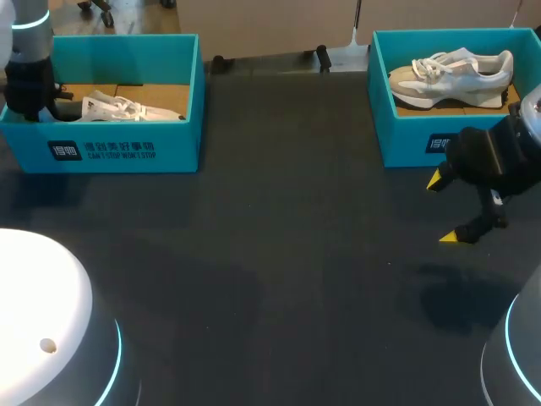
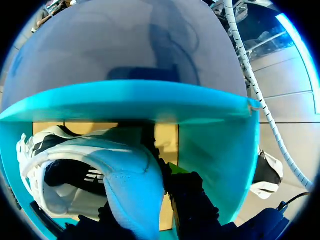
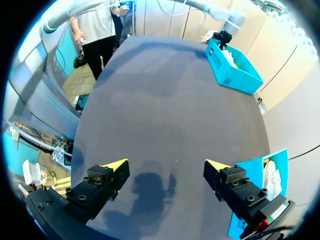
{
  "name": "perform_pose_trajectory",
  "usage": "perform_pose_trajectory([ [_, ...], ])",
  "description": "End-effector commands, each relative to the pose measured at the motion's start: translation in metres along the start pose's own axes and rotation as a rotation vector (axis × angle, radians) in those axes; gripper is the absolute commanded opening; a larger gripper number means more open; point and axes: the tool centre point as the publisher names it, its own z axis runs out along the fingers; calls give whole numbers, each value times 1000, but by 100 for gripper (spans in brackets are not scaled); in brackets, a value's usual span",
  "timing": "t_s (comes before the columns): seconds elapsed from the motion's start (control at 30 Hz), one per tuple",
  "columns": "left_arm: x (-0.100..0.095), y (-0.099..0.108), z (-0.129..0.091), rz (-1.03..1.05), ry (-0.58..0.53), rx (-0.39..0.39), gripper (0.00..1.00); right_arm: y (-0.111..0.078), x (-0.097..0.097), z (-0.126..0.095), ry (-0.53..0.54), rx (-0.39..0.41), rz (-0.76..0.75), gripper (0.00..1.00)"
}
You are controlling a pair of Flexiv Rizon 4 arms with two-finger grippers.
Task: Take the shoe out of the shoebox, open the shoe tongue, remove and reinsert the insole, then place the shoe into the shoebox
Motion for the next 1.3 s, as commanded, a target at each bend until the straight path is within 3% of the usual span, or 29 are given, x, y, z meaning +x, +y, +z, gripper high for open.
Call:
perform_pose_trajectory([
  [0.03,-1,8,8,2,3,18,0,0,0,2,-1,3,0,100],
  [0.37,-4,7,22,31,43,39,0,0,0,2,-1,3,0,100],
  [0.43,-3,8,21,32,42,43,29,0,0,2,-1,3,0,100],
  [0.47,-2,8,19,32,39,44,39,0,0,2,-1,3,0,100],
  [0.57,-1,6,14,44,27,38,49,0,0,2,-1,3,0,100],
  [0.63,-1,5,10,61,19,30,64,0,0,2,-1,3,0,100],
  [0.67,-1,3,8,66,17,26,76,0,0,2,-1,3,0,100],
  [0.73,-1,1,5,76,13,21,83,0,0,2,-1,3,0,100],
  [0.8,-1,-1,2,83,4,16,100,0,0,2,-1,3,0,100],
  [1.3,0,-3,-53,99,-91,-30,100,0,0,2,-1,3,0,100],
])
